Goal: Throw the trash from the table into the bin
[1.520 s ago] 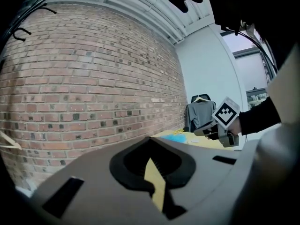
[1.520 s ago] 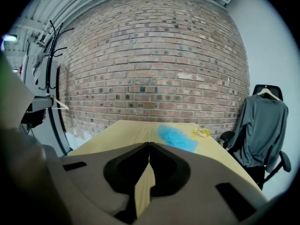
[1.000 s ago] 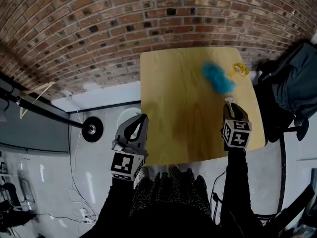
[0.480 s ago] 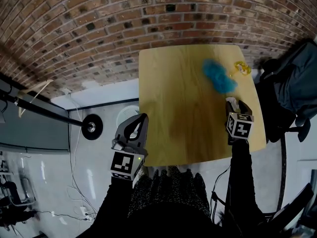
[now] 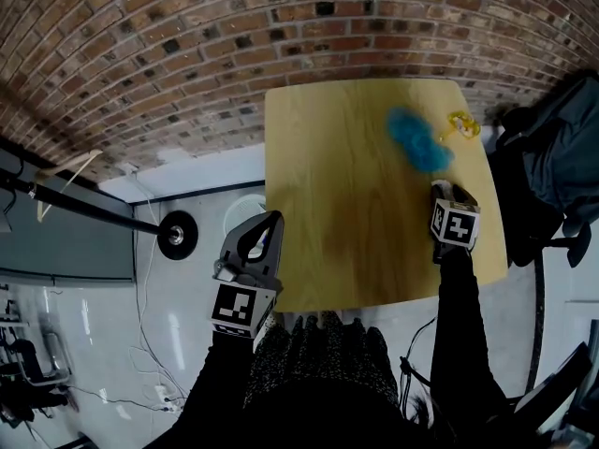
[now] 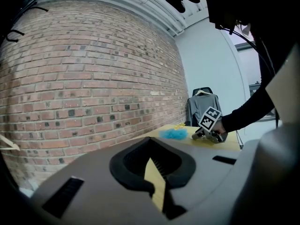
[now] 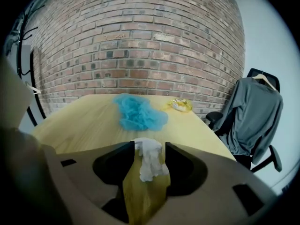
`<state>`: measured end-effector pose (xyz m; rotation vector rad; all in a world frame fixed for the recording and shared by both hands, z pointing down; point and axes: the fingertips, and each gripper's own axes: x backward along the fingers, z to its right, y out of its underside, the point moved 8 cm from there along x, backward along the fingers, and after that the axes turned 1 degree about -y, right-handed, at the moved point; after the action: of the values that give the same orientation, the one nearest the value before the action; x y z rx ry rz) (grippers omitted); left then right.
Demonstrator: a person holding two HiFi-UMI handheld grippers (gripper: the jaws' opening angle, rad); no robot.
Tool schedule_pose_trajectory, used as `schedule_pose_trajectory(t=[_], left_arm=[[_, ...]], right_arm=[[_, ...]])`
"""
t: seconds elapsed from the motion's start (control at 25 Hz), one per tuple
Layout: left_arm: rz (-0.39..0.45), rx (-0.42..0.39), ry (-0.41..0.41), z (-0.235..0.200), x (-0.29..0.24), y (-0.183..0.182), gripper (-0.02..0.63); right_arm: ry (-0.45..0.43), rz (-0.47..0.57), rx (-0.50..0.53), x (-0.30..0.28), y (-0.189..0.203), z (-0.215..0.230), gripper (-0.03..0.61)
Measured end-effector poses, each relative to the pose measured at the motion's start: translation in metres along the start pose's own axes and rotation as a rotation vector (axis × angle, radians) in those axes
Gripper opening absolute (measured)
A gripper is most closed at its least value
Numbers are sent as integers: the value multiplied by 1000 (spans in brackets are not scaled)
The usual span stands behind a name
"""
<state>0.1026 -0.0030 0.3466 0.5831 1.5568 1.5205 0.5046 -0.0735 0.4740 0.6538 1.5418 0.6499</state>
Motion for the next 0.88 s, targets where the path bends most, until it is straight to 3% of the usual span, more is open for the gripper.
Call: schedule_pose_trajectory(t=[0.28, 0.36, 0.44, 0.88], left_arm=[[-3, -6, -4, -1, 1, 1, 6], [-4, -14, -2, -2, 2, 1, 6], [1, 3, -12, -3, 3, 1, 6], [0, -1, -22, -14, 14, 5, 6]], right_arm=[[-6, -25, 36, -2, 1, -2, 202], [-7, -36, 65, -2, 1, -7, 156], [8, -49, 120, -3, 3, -12, 52], [44, -31, 84, 9, 3, -15, 37]])
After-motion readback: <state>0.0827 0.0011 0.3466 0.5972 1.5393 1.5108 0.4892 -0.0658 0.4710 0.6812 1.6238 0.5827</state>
